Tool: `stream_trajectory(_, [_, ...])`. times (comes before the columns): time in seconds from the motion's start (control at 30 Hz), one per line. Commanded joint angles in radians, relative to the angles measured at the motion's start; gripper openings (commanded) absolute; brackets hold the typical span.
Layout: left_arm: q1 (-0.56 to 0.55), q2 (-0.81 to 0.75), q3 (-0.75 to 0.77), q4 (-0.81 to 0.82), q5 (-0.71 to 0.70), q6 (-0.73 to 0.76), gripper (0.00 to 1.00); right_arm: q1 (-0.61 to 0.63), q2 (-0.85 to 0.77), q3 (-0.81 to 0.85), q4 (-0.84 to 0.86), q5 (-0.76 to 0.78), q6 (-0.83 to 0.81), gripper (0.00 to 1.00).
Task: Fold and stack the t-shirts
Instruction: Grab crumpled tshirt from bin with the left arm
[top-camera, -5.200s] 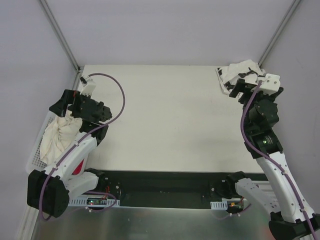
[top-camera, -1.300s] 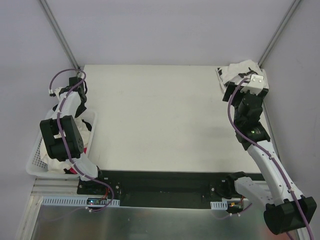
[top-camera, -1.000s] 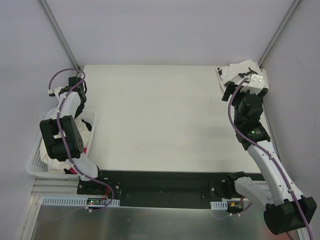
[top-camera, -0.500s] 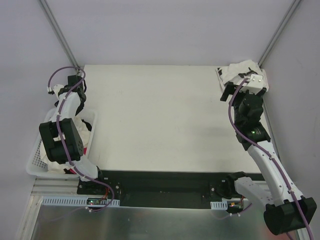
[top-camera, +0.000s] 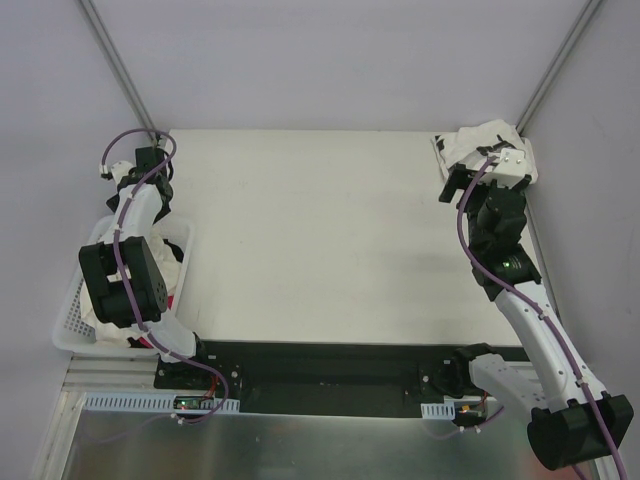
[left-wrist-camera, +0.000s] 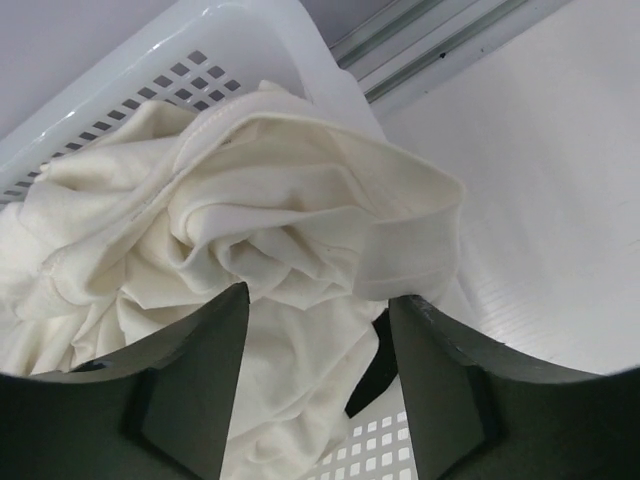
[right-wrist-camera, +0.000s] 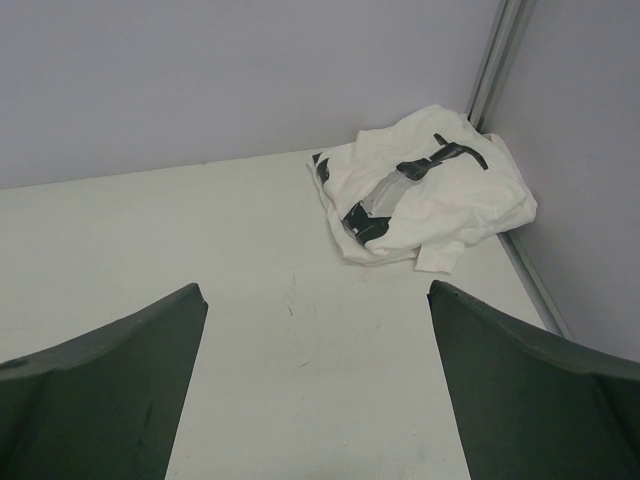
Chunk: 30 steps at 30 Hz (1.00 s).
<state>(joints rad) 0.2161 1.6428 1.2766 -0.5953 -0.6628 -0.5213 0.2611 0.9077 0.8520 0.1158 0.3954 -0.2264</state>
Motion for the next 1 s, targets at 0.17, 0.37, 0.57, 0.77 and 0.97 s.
stream_trajectory(0.17, [-0.043, -0.067, 0.069, 0.058, -0.012, 0.112, 0.71, -0.006, 0.003, 0.015, 0.044, -0.032, 0.024, 0.96])
stream_trajectory(0.37, [-0.046, -0.038, 0.098, 0.078, -0.011, 0.136, 0.65, -0.006, 0.005, 0.016, 0.042, -0.035, 0.025, 0.96])
stream_trajectory(0.57, [-0.044, -0.011, 0.070, 0.120, -0.008, 0.152, 0.65, -0.006, 0.000, 0.015, 0.042, -0.027, 0.021, 0.96])
stream_trajectory(0.77, [-0.041, 0.023, 0.060, 0.120, -0.058, 0.130, 0.65, -0.006, 0.010, 0.016, 0.041, -0.027, 0.021, 0.96])
stream_trajectory(0.97, [-0.038, 0.057, 0.041, 0.120, -0.073, 0.098, 0.65, -0.006, 0.017, 0.018, 0.041, -0.026, 0.021, 0.96])
